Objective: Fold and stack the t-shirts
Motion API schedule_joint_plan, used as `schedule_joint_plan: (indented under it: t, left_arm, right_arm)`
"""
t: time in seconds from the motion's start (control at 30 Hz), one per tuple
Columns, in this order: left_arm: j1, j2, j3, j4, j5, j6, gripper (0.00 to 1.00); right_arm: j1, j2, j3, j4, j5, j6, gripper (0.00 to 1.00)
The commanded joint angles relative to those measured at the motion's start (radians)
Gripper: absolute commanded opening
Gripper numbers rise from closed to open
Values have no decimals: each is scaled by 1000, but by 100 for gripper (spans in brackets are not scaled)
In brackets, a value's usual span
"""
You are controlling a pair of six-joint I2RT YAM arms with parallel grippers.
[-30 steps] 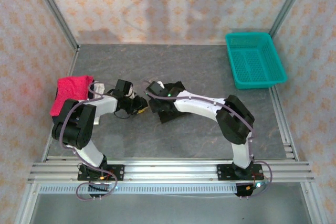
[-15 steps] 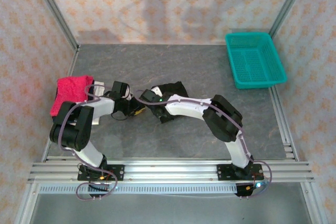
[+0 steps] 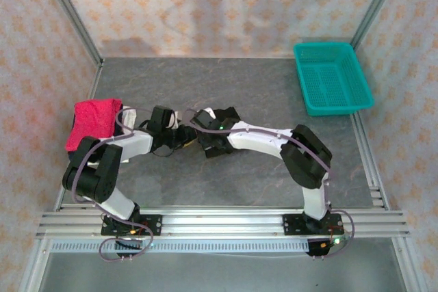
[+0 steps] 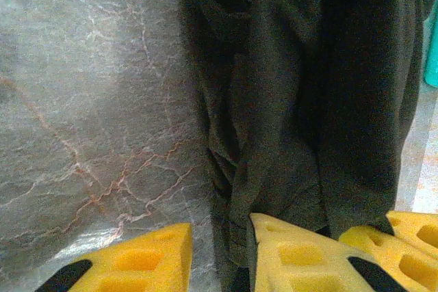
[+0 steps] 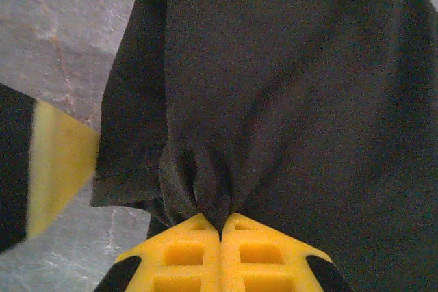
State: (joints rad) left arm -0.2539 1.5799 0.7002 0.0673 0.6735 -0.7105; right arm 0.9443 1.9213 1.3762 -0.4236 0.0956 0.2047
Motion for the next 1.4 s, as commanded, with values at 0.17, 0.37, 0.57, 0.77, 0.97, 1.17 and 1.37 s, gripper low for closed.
schedule_joint_plan:
  t: [0.17, 0.37, 0.57, 0.77, 0.97, 1.17, 1.37]
  left_arm:
    - [-48, 83, 44, 99, 23, -47, 7]
    - [-76, 113, 73, 119, 19, -62, 0]
    - [-77, 139, 84, 149, 21, -75, 0]
    - [-76, 192, 71, 250, 55, -130, 0]
    - [-33, 103, 54, 164, 62, -77, 0]
    - [-43, 159, 56, 218, 83, -116, 0]
    - [-65, 213, 45, 262, 100, -141, 0]
  right_arm:
    - [-6, -28, -19, 52, -57, 33, 0]
    - [-9, -35, -31, 88, -97, 39, 0]
    - [-16, -83, -98, 190, -178, 51, 0]
    - [-32, -137, -186, 331, -256, 93, 0]
    - [-39, -167, -226, 351, -228, 114, 0]
    - [-44, -144, -236, 424, -298, 128, 0]
    - [-47, -104, -212, 411, -291, 129, 0]
